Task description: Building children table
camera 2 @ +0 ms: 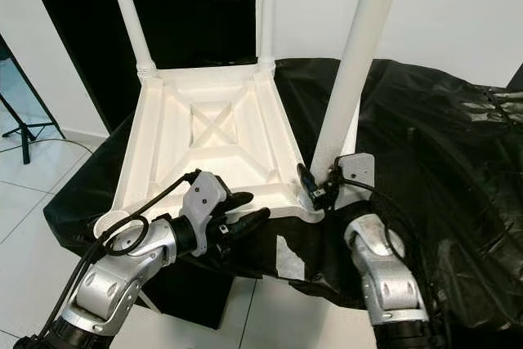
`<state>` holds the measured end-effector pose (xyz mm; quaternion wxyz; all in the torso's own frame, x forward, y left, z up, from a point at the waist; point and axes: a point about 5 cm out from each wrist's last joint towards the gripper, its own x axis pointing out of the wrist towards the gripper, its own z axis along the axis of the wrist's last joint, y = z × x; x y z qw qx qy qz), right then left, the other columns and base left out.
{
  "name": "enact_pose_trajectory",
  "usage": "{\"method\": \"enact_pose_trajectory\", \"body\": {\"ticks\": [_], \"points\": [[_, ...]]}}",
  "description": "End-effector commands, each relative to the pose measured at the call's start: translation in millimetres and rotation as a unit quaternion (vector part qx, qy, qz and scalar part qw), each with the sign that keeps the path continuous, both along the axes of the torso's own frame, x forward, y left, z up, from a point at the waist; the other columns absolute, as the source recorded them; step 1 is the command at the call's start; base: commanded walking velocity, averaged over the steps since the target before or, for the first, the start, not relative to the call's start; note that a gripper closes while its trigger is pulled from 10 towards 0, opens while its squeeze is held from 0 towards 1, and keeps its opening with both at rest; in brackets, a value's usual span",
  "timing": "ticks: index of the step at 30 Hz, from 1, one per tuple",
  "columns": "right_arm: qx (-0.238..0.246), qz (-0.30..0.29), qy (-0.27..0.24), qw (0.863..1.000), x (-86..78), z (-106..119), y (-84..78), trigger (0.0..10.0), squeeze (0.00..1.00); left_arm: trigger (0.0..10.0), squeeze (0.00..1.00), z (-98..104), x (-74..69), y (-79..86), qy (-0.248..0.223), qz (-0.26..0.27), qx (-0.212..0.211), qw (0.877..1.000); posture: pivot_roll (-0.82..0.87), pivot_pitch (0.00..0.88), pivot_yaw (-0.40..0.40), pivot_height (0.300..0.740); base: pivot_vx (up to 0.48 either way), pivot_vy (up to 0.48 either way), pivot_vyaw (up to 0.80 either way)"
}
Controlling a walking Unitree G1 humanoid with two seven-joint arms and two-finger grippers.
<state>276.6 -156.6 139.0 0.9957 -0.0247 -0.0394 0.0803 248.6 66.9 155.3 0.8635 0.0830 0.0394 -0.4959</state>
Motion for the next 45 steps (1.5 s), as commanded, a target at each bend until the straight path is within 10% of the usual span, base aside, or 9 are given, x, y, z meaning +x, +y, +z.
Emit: {"method": "enact_pose_trajectory", "body": {"ticks": [1,45], "points": [[0.001,-0.035,0.047,0.998,-4.3,-19,1.4,10.0,0.0,10.0,0.0,2,2.7,0.9,-0.007,0.002,0.002,1.0,0.03,0.0,-0.027,0.74,0.0,0.0,0.0],[0.1,-0.114,0.091,0.984,3.0,-12,15.4,10.0,0.0,10.0,0.0,5,2.7,0.6,-0.01,0.007,-0.004,1.0,0.02,0.0,-0.011,0.74,0.0,0.0,0.0]]}}
